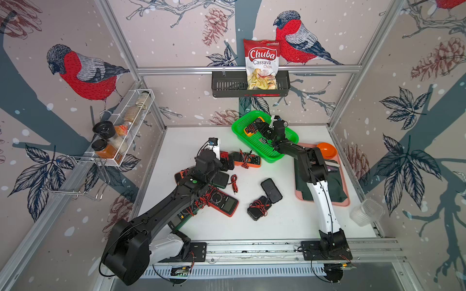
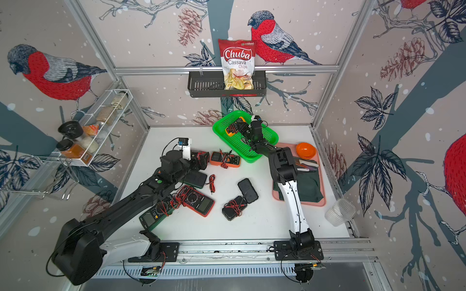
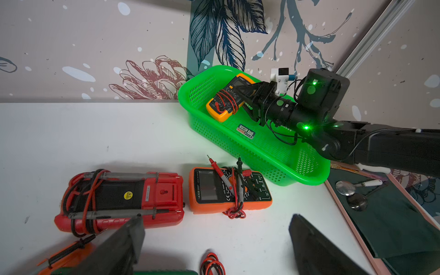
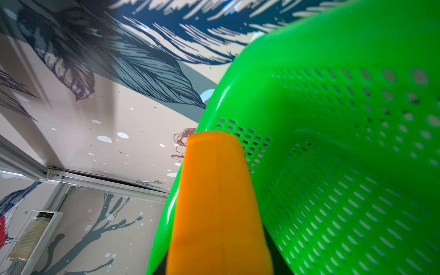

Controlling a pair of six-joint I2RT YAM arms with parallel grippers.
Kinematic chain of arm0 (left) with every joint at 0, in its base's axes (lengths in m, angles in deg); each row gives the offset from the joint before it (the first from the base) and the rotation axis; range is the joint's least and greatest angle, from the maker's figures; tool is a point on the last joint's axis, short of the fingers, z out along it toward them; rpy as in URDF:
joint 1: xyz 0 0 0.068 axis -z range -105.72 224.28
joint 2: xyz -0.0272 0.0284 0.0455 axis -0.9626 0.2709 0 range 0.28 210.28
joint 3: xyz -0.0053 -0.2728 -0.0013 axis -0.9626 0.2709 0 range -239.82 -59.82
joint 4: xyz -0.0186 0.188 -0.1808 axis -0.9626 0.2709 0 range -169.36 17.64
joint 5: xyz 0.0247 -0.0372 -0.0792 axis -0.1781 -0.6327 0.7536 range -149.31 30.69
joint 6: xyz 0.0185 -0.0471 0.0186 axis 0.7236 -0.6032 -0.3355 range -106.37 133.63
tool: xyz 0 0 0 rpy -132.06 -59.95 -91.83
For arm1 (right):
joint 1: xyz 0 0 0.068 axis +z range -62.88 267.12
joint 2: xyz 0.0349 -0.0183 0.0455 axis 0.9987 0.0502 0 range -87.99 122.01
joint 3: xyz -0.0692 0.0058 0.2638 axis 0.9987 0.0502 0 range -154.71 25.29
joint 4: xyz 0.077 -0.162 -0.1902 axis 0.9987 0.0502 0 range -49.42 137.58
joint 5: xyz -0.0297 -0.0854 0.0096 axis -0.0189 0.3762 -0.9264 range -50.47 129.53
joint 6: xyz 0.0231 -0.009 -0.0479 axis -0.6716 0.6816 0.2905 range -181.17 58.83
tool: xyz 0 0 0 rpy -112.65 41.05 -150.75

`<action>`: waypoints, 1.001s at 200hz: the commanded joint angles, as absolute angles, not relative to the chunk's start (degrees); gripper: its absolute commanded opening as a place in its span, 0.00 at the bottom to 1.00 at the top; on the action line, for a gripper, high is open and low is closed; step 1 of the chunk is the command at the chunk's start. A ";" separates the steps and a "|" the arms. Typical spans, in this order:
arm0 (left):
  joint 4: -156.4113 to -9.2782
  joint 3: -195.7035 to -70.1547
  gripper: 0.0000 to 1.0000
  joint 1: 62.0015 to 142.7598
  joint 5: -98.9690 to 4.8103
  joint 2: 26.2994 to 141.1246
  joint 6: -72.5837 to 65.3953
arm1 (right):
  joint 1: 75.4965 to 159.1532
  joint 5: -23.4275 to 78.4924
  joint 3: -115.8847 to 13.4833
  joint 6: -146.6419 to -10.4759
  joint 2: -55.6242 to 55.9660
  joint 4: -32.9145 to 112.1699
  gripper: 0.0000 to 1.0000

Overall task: Put the multimeter into the basket
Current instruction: Place the multimeter in the basket.

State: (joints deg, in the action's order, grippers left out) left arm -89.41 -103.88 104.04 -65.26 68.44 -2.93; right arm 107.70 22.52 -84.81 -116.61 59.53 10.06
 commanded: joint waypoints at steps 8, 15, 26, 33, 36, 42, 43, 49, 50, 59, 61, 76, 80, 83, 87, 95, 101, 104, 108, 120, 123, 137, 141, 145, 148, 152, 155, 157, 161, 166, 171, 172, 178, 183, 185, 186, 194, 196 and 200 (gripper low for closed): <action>-92.85 -103.50 0.98 103.90 -64.58 68.76 -4.09 | 108.18 22.49 -87.85 -116.15 61.24 12.83 0.14; -92.93 -103.43 0.98 103.88 -64.58 68.95 -4.17 | 108.37 22.38 -89.01 -115.66 61.78 14.02 0.14; -93.15 -103.35 0.98 103.90 -64.57 69.31 -4.46 | 108.86 22.30 -90.82 -115.03 62.78 15.90 0.15; -93.20 -103.41 0.98 103.83 -64.59 69.47 -4.59 | 109.08 22.30 -91.72 -114.90 63.33 16.93 0.16; -93.29 -103.34 0.98 103.88 -64.58 69.61 -4.71 | 109.20 22.23 -92.11 -114.88 63.55 17.20 0.17; -93.46 -103.28 0.98 103.85 -64.63 69.75 -4.87 | 109.40 22.13 -92.63 -114.91 64.00 17.63 0.18; -93.49 -103.35 0.98 103.88 -64.65 69.78 -4.94 | 109.42 22.04 -92.73 -114.94 64.07 17.68 0.18; -93.59 -103.32 0.98 103.90 -64.68 70.01 -5.13 | 109.64 22.04 -93.19 -115.03 64.51 18.10 0.20; -93.60 -103.28 0.98 103.86 -64.72 70.04 -5.16 | 109.67 21.99 -93.23 -115.04 64.63 18.13 0.20; -93.60 -103.33 0.98 103.75 -64.85 70.28 -5.41 | 109.85 21.63 -93.83 -115.14 65.21 18.63 0.23; -93.67 -103.40 0.98 103.75 -64.91 70.39 -5.42 | 109.94 21.57 -93.99 -115.20 65.27 18.65 0.23; -93.67 -103.34 0.98 103.77 -65.45 70.80 -5.89 | 110.24 21.04 -94.73 -115.31 66.19 19.85 0.26; -93.67 -103.37 0.98 103.78 -65.57 70.92 -6.02 | 110.34 20.83 -94.90 -115.27 66.40 20.05 0.26; -93.64 -103.49 0.98 103.75 -65.74 70.94 -6.13 | 110.40 20.56 -95.00 -115.39 66.57 20.11 0.26; -93.64 -103.51 0.98 103.66 -65.96 70.98 -6.27 | 110.41 20.26 -95.15 -115.40 66.73 20.29 0.26; -93.61 -103.42 0.98 103.64 -66.41 71.04 -6.69 | 110.63 19.66 -95.32 -115.40 66.96 21.02 0.26; -93.58 -103.50 0.98 103.52 -66.66 71.05 -6.93 | 110.76 19.20 -95.34 -115.34 66.96 21.47 0.26; -93.55 -103.50 0.98 103.54 -66.81 71.04 -7.08 | 110.77 18.88 -95.22 -115.24 66.96 21.83 0.26; -93.59 -103.46 0.98 103.51 -67.07 71.05 -7.30 | 110.96 18.53 -95.22 -115.11 66.88 22.17 0.26; -93.51 -103.40 0.98 103.43 -67.69 71.00 -7.79 | 111.31 17.03 -94.80 -114.42 66.57 23.21 0.26; -93.47 -103.35 0.98 103.46 -67.88 70.90 -7.93 | 111.42 16.69 -94.70 -114.21 66.37 23.50 0.26; -93.43 -103.12 0.98 103.32 -68.53 70.74 -8.36 | 111.64 14.85 -93.68 -113.52 65.62 24.39 0.26; -93.32 -103.08 0.98 103.30 -68.68 70.67 -8.41 | 111.72 14.21 -93.20 -113.33 65.35 24.49 0.26; -93.25 -103.11 0.98 103.31 -68.91 70.61 -8.64 | 111.81 13.66 -92.70 -113.17 65.03 24.49 0.26; -93.21 -103.03 0.98 103.31 -69.03 70.61 -8.71 | 111.82 13.35 -92.30 -113.08 64.74 24.66 0.26; -93.16 -102.94 0.98 103.30 -69.31 70.47 -8.85 | 111.86 12.95 -91.81 -112.91 64.36 24.87 0.26; -93.16 -102.94 0.98 103.36 -69.44 70.48 -8.90 | 111.90 12.59 -91.41 -112.79 63.97 24.98 0.26; -93.16 -102.93 0.98 103.37 -69.53 70.37 -8.93 | 111.95 12.34 -91.12 -112.66 63.79 25.08 0.26; -93.16 -102.90 0.98 103.31 -69.71 70.29 -9.00 | 111.99 11.89 -90.55 -112.41 63.44 25.06 0.26; -93.21 -102.78 0.98 103.29 -69.93 70.18 -9.21 | 112.00 11.49 -89.91 -112.02 62.87 25.35 0.26; -93.23 -102.67 0.98 103.31 -70.17 70.09 -9.32 | 112.15 11.22 -89.39 -111.58 62.39 25.96 0.26; -93.24 -102.65 0.98 103.25 -70.19 70.08 -9.32 | 112.16 11.18 -89.31 -111.47 62.30 26.06 0.26; -93.25 -102.43 0.98 103.27 -70.44 69.86 -9.55 | 112.19 10.77 -88.75 -110.84 61.78 26.75 0.26; -93.40 -102.30 0.98 103.28 -70.68 69.80 -9.65 | 112.33 10.43 -88.47 -110.31 61.39 27.34 0.26; -93.49 -102.22 0.98 103.22 -70.72 69.74 -9.77 | 112.36 10.33 -88.38 -110.11 61.28 27.51 0.26; -93.50 -102.25 0.98 103.21 -70.77 69.73 -9.85 | 112.40 10.25 -88.28 -110.03 61.22 27.63 0.26; -93.64 -102.02 0.98 103.27 -70.91 69.52 -10.01 | 112.54 9.69 -87.93 -109.20 60.70 28.62 0.29; -93.61 -101.95 0.98 103.28 -70.98 69.54 -10.08 | 112.55 9.62 -87.85 -108.91 60.65 28.93 0.30; -93.75 -101.89 0.98 103.25 -71.00 69.39 -10.15 | 112.65 9.36 -87.93 -108.42 60.58 29.47 0.32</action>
State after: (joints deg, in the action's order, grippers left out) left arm -91.07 -102.43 103.36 -69.48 70.02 -8.90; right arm 112.07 12.75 -88.84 -113.47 61.56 21.27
